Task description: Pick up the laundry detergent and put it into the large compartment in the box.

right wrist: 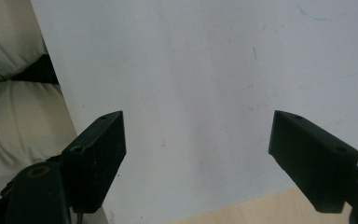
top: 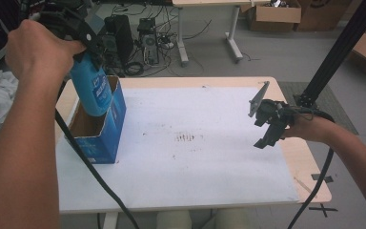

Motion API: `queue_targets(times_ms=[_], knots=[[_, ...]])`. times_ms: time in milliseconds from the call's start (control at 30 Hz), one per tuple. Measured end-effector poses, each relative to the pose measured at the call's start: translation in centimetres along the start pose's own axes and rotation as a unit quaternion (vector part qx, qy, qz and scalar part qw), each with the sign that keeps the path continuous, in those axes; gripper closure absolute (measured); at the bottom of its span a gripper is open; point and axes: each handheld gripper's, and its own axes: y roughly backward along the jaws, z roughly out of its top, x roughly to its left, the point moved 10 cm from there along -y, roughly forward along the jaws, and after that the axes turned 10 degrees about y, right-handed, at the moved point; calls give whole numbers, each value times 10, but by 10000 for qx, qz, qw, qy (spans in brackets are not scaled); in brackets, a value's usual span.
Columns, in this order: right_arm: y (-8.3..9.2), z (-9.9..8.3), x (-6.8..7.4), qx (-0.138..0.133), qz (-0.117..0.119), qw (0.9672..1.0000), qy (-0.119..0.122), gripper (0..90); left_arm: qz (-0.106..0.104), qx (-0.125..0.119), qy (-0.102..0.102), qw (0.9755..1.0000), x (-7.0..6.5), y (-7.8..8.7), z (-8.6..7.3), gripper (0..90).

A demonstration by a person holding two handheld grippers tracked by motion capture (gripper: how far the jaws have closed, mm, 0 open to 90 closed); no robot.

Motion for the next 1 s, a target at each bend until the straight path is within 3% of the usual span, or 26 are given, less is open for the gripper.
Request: queue_targets(times_ms=[233,433,1000], knots=[[0,2,-1,-25,-10,10000,15,188,43,-38,157,9999,11,-3,1,382],[-3,0,-1,-17,18,10000,-45,188,94,-88,211,9997,21,-16,2,382],[-7,-1,-6,36,61,9999,-99,187,98,-130,376,9992,41,-76,0,382]])
